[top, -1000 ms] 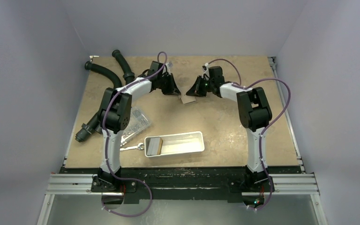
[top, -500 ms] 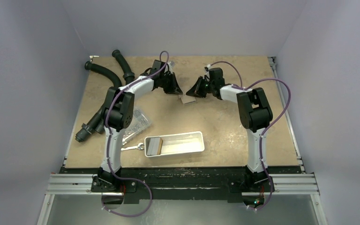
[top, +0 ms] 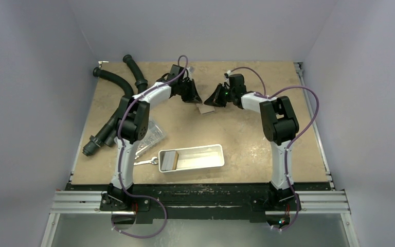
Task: Put the credit cards into the card holder
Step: Close the card holder at the center of the board.
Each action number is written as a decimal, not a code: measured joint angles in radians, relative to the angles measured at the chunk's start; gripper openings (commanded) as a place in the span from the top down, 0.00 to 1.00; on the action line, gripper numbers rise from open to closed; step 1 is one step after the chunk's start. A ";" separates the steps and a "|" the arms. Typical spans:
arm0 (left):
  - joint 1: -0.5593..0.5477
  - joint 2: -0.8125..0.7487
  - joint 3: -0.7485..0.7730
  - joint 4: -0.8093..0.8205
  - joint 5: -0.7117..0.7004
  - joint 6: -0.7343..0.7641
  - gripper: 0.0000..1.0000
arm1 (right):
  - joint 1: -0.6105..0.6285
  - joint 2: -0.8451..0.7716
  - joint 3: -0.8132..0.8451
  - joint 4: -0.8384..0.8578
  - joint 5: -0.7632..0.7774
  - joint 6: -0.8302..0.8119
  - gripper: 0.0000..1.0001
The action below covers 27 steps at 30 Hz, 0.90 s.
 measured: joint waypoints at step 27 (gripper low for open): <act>-0.010 0.037 0.058 -0.026 0.000 0.001 1.00 | 0.001 0.005 0.015 -0.023 0.003 -0.004 1.00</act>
